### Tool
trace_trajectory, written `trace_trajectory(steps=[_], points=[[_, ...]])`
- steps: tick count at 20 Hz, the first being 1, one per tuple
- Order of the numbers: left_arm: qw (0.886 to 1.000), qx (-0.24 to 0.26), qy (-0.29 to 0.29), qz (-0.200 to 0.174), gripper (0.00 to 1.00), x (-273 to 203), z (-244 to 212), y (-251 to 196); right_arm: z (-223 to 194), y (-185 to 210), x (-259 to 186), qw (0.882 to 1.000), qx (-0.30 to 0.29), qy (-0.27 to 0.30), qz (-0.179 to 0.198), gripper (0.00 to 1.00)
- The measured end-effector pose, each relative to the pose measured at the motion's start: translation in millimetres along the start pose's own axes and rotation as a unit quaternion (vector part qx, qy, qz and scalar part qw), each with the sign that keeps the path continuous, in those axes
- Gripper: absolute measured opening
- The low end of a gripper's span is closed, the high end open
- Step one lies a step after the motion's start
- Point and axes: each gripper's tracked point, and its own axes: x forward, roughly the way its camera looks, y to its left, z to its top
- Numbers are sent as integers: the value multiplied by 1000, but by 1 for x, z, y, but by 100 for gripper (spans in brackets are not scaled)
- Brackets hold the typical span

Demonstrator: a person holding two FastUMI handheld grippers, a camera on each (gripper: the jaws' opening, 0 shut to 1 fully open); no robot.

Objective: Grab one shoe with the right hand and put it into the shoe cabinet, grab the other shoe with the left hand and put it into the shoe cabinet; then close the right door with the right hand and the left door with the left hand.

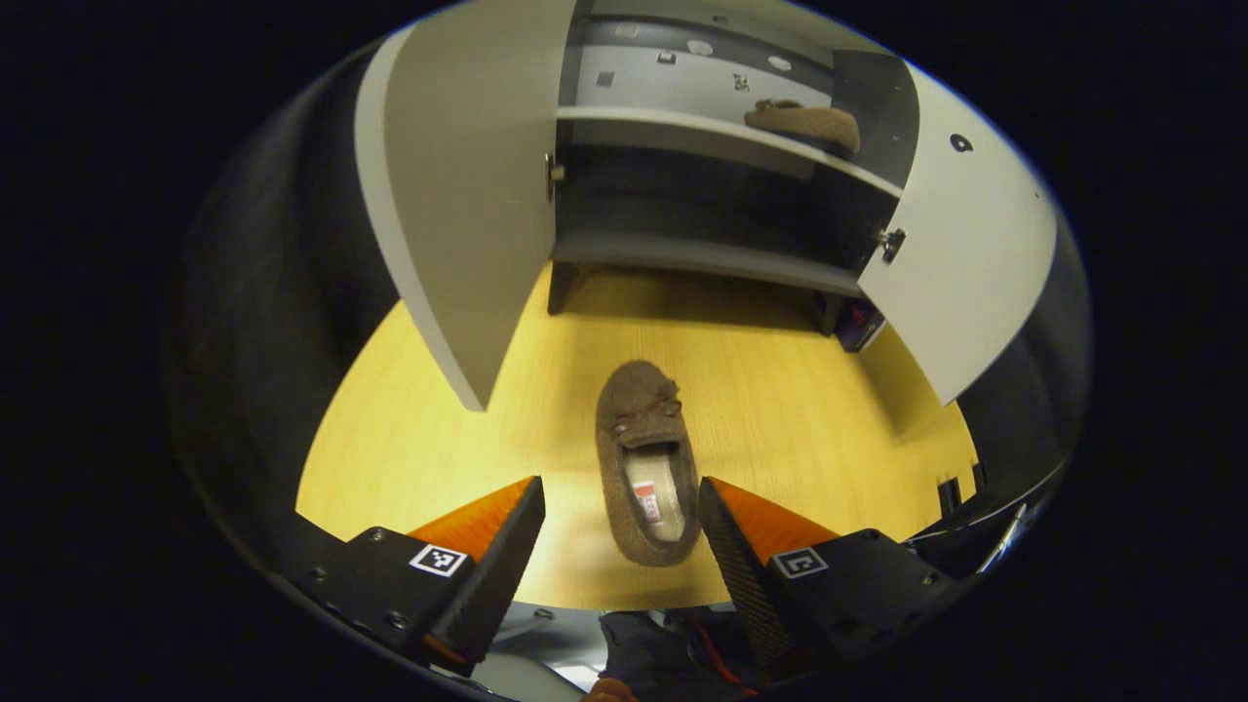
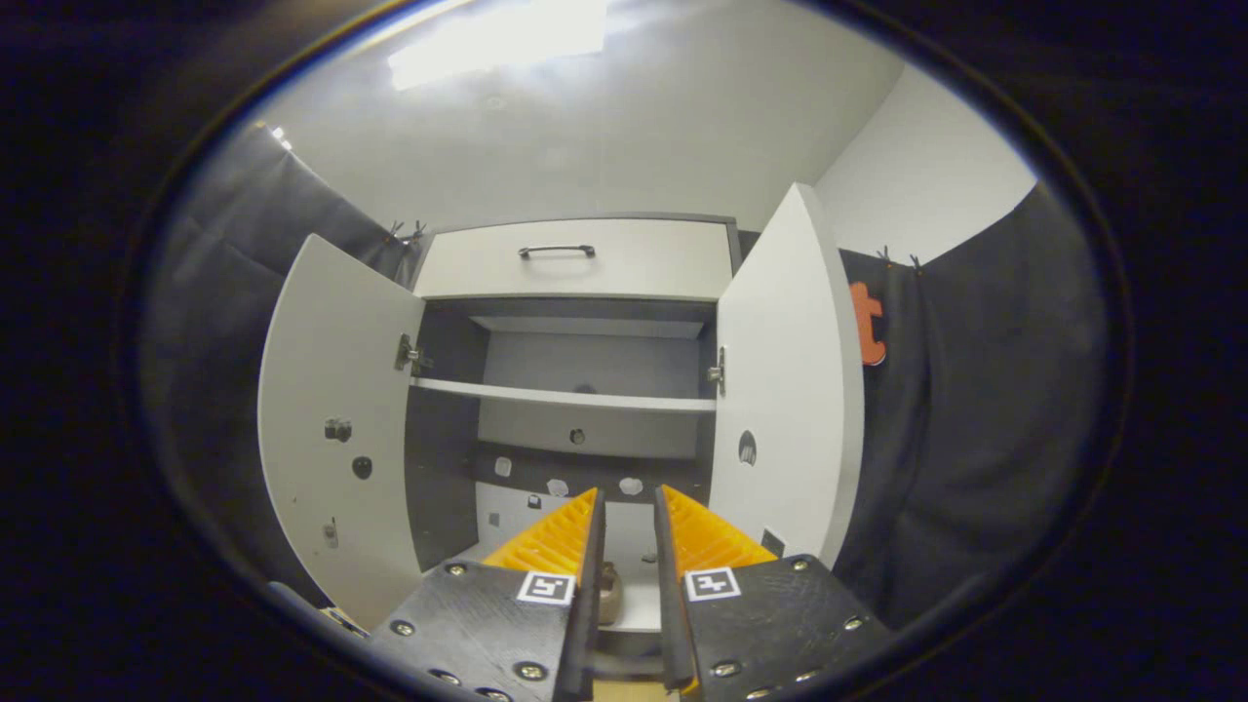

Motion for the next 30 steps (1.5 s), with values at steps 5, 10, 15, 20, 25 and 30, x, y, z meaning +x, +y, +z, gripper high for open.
trace_trajectory(steps=[5, 10, 15, 20, 25, 30], points=[[998, -15, 59, -7, 98, 53, -23, 10, -1, -9, -13, 1000, -5, 6, -8, 31], [992, -37, 118, -16, 89, 84, -53, 15, 1, -19, -21, 1000, -6, 6, -24, 36], [982, -111, 149, -39, 53, 88, -67, 9, 4, -33, -27, 999, -13, 4, -39, 39], [983, -106, 147, -29, 17, 93, -59, 18, 3, -42, -30, 999, -5, 1, -50, 36], [987, -91, 129, -27, 1, 95, -43, 23, 4, -47, -30, 998, -3, -4, -55, 39], [993, -89, 47, -61, 1, 81, 22, 10, -10, -49, -27, 998, 10, 7, -56, 36]])
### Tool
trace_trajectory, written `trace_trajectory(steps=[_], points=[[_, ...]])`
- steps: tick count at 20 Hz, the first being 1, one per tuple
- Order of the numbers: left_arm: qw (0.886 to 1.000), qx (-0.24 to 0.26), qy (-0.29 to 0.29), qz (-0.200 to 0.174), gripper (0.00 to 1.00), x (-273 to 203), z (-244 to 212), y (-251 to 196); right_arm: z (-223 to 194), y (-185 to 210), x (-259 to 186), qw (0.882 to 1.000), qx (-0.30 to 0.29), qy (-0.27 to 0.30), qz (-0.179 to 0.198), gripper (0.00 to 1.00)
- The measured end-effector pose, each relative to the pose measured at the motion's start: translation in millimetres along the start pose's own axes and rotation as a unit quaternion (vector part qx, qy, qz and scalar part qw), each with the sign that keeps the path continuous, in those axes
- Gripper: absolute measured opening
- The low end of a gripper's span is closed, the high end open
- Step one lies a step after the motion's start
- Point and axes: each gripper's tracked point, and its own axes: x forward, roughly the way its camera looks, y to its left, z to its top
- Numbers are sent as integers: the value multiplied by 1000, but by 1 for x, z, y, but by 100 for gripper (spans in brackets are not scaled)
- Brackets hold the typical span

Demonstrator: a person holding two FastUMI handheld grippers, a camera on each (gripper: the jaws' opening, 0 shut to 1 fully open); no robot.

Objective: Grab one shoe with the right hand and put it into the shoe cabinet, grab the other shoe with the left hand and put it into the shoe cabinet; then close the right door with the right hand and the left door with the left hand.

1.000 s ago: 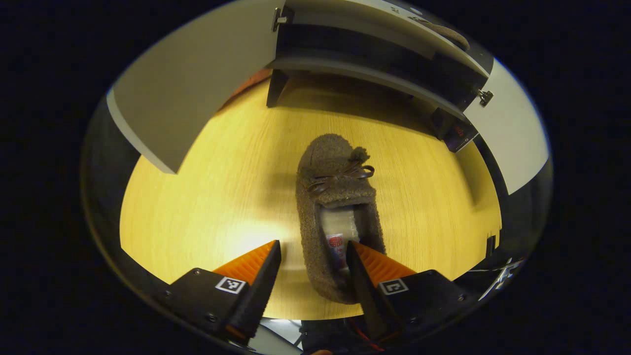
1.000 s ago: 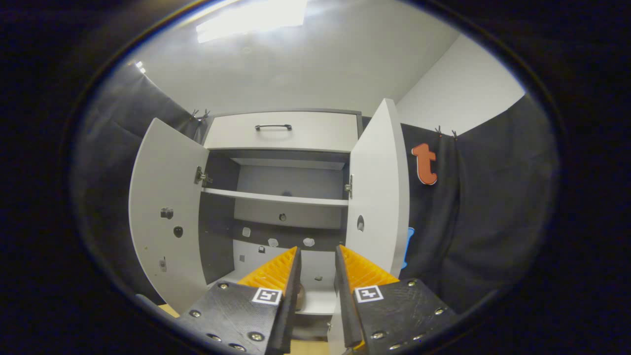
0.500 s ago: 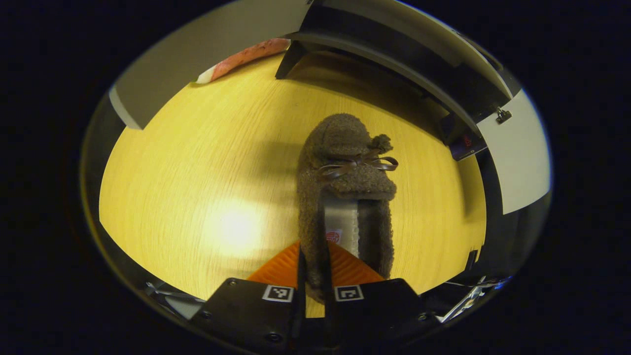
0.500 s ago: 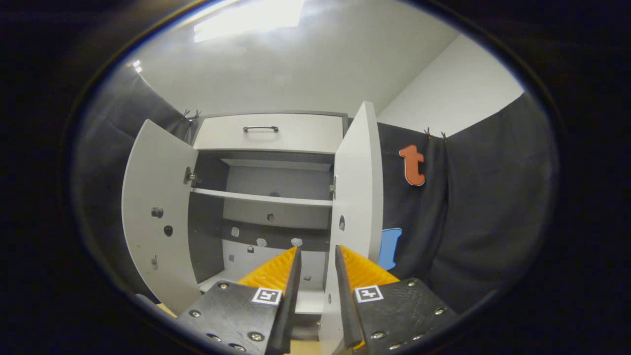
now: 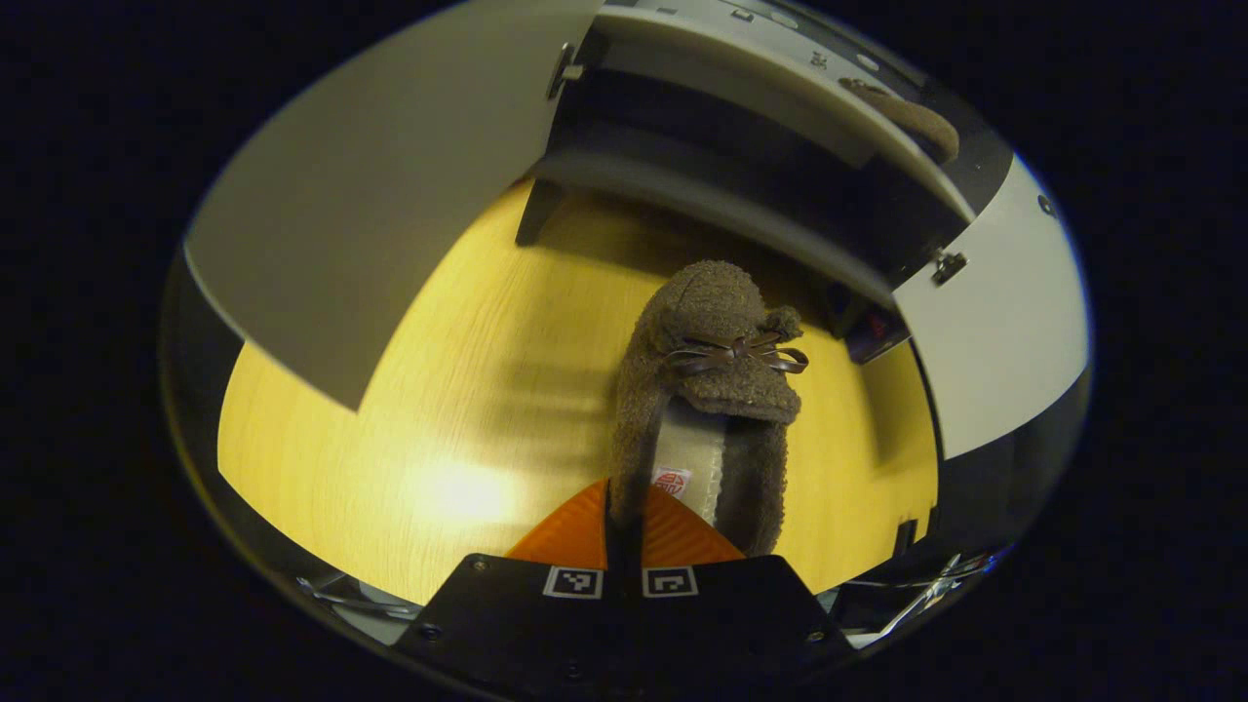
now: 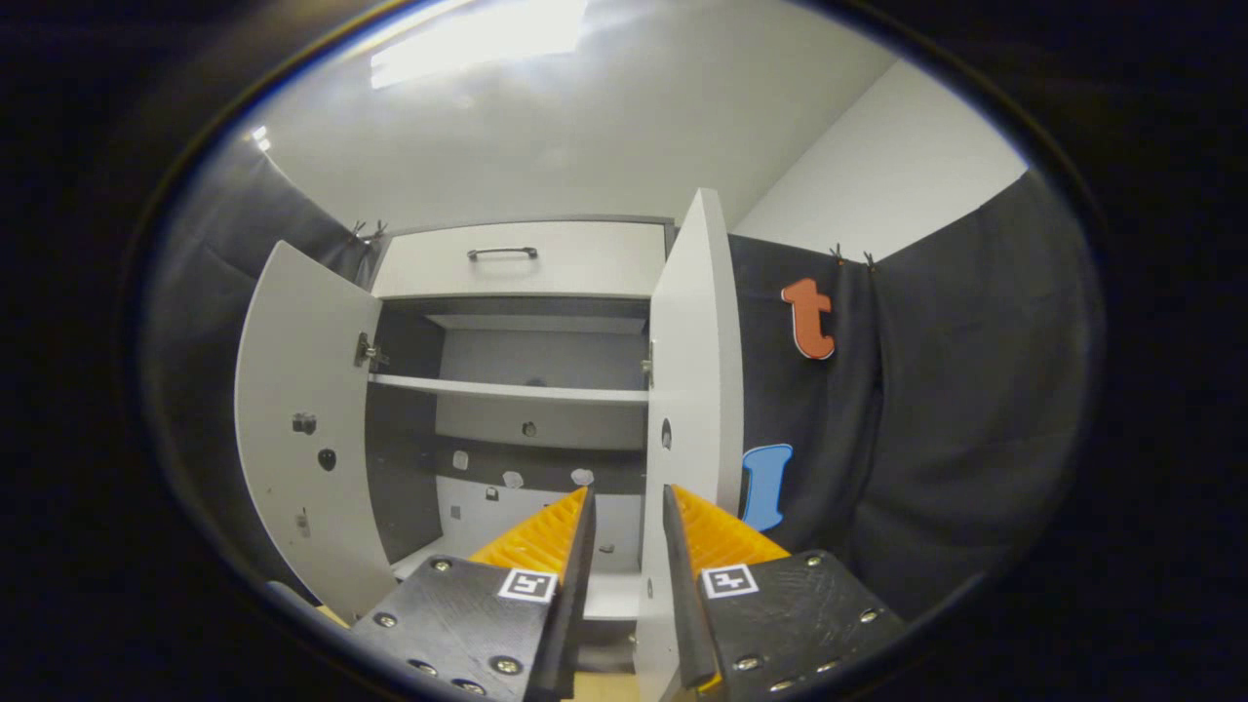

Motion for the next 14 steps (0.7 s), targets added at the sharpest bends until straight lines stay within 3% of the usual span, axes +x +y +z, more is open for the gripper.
trace_trajectory(steps=[2, 6, 10, 14], points=[[999, 8, -38, -15, 1, -16, 37, -14, -1, -2, 1, 1000, 1, 1, -2, 40], [993, 26, -107, -45, 1, -60, 115, -45, 2, -5, 0, 1000, 10, -5, -2, 36], [983, 32, -165, -76, 1, -75, 183, -90, 7, -16, -2, 1000, 22, -15, -13, 36], [975, 28, -201, -88, 1, -78, 243, -107, 15, -30, -3, 999, 19, -29, -23, 36]])
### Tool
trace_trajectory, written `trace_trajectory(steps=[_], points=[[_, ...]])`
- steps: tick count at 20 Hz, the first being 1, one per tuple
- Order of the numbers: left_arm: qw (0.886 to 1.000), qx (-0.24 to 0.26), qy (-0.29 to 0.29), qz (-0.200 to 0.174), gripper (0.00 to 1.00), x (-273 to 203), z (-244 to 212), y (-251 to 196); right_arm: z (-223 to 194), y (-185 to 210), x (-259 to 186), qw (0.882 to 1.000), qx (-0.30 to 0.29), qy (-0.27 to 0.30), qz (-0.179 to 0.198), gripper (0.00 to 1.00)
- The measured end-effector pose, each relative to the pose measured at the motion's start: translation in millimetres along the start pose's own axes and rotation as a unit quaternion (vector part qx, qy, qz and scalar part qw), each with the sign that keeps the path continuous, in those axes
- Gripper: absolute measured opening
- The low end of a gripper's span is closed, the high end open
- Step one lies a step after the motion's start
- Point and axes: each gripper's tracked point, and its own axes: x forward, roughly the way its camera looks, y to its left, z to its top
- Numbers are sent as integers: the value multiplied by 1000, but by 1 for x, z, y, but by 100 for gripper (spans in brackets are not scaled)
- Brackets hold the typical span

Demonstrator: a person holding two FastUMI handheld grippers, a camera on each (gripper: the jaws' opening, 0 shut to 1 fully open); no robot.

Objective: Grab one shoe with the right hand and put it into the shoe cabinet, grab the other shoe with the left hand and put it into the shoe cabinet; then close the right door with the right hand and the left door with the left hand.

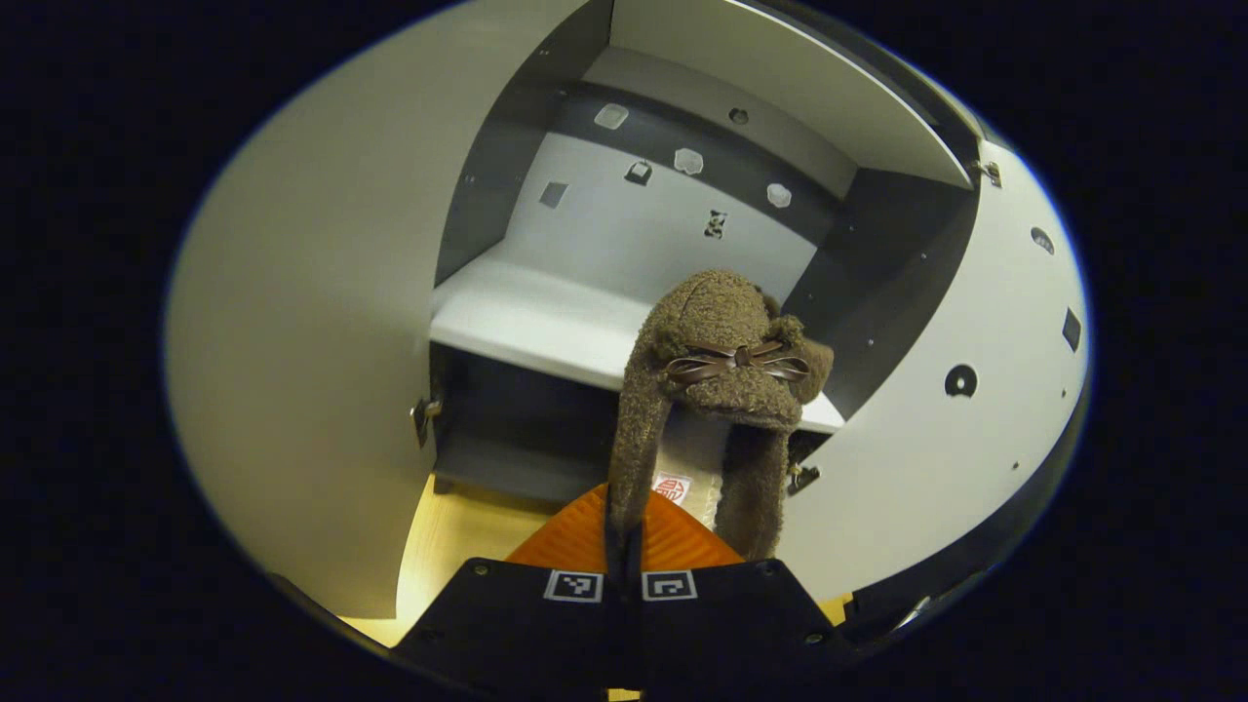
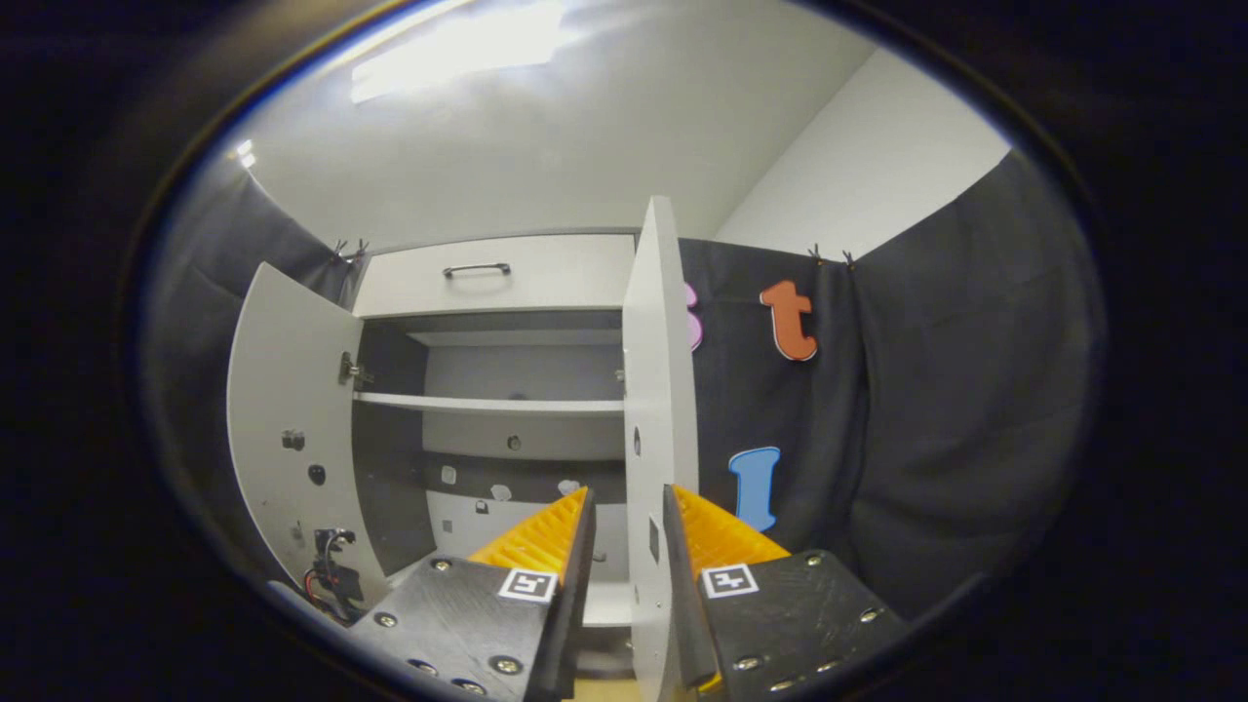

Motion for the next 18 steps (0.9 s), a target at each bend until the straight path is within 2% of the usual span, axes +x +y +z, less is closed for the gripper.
trace_trajectory(steps=[3, 8, 9, 10, 15, 18], points=[[1000, 6, -23, 4, 1, 25, 42, -3, 7, -12, -3, 1000, 1, -11, -11, 40], [999, 0, -42, 16, 1, 72, 97, 1, 13, -35, -9, 999, -7, -21, -39, 36], [999, 0, -44, 21, 1, 81, 104, 5, 12, -40, -11, 999, -12, -22, -46, 43], [999, 0, -41, 27, 1, 91, 109, 8, 12, -46, -13, 998, -18, -21, -54, 39], [999, -8, -33, 42, 0, 119, 119, 14, 14, -73, -21, 994, -46, -23, -97, 39], [998, 16, -31, 57, 0, 127, 123, 18, 13, -80, -22, 993, -39, -22, -110, 39]])
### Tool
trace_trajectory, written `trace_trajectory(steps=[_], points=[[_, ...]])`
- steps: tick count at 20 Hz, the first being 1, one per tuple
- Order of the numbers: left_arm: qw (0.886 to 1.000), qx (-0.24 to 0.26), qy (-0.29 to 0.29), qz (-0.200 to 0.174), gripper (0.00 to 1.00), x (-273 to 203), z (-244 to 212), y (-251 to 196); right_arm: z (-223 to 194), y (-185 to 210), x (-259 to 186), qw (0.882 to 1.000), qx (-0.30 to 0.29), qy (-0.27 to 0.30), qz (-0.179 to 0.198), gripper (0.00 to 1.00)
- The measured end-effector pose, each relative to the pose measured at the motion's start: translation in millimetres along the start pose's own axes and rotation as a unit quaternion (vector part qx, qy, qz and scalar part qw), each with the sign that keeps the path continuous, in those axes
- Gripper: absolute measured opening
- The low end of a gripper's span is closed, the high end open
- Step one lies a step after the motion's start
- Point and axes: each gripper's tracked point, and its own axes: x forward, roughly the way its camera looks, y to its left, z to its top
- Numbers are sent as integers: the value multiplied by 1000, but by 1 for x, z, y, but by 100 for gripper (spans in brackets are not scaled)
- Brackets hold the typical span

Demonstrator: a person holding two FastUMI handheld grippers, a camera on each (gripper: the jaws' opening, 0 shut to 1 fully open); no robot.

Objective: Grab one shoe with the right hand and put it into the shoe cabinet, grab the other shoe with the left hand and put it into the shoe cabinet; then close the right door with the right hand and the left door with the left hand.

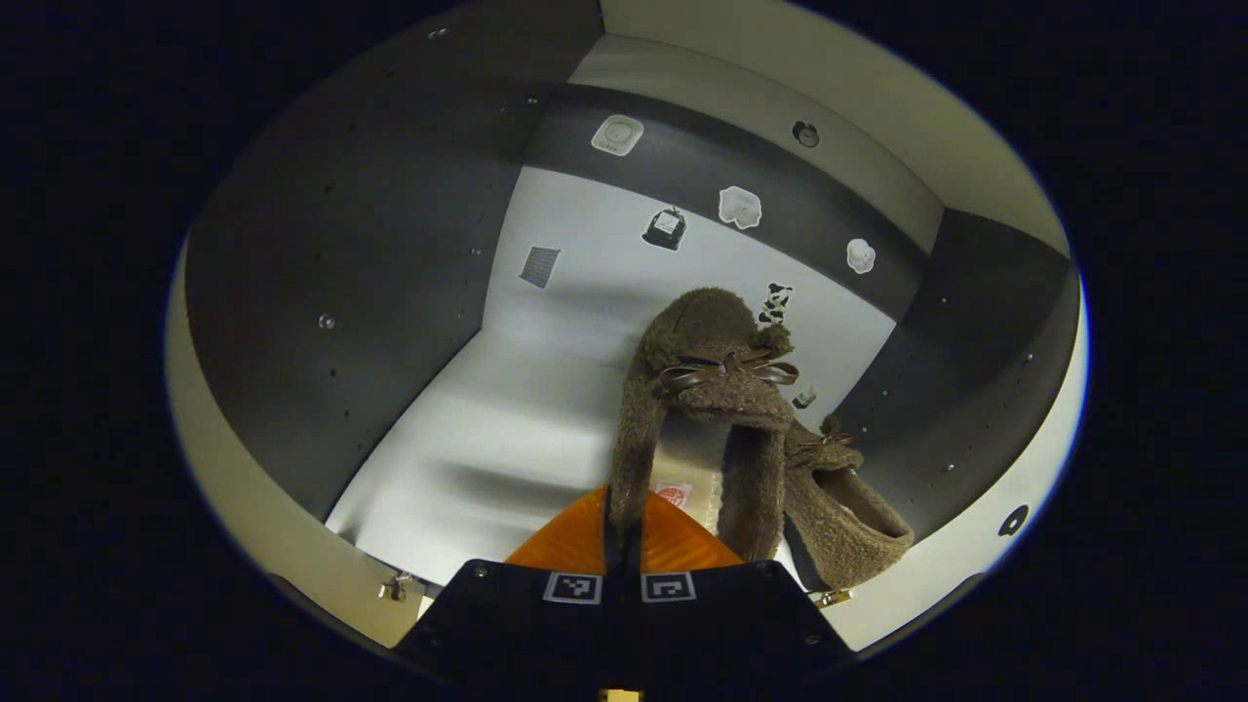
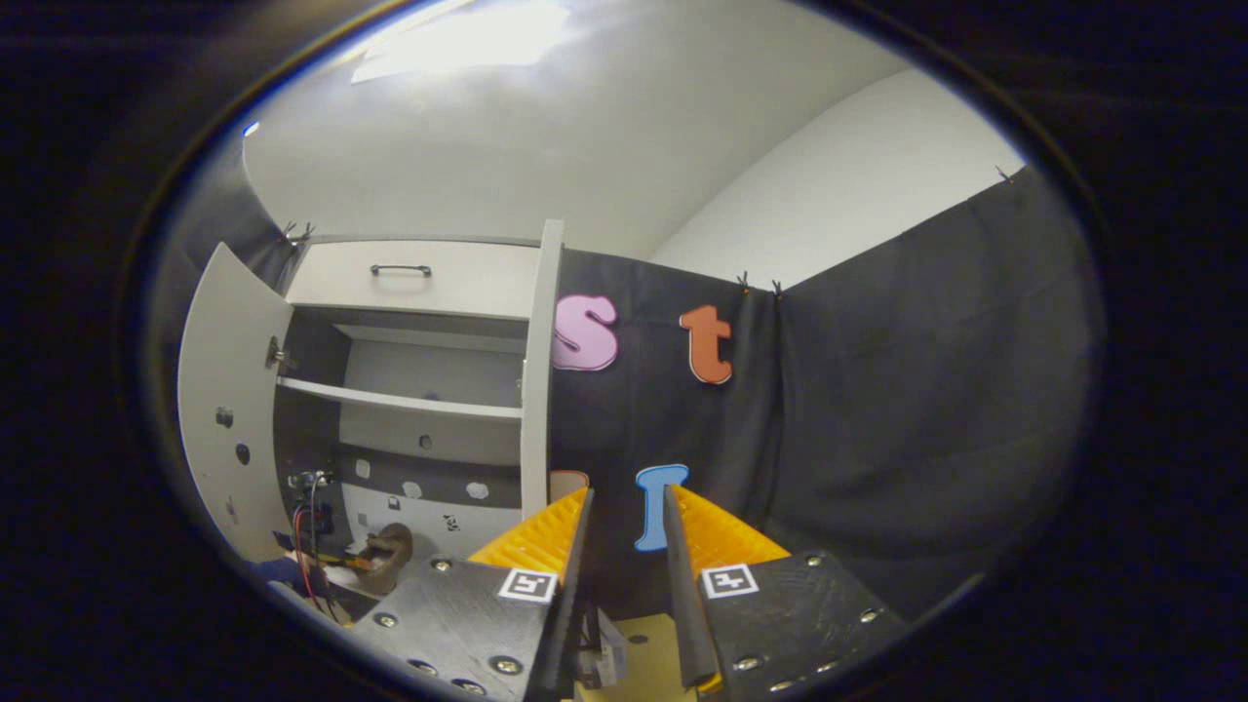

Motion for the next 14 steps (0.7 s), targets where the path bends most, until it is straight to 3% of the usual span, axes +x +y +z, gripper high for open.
trace_trajectory(steps=[9, 11, 14], points=[[999, 46, 8, 18, 4, 12, 3, -7, -17, -6, -1, 1000, -16, 18, -9, 36], [999, 48, 7, 22, 8, 13, 3, -8, -19, -10, -3, 1000, -19, 22, -13, 36], [999, 42, 5, 16, 28, 9, 6, -12, -21, -17, -7, 999, -15, 27, -19, 40]])
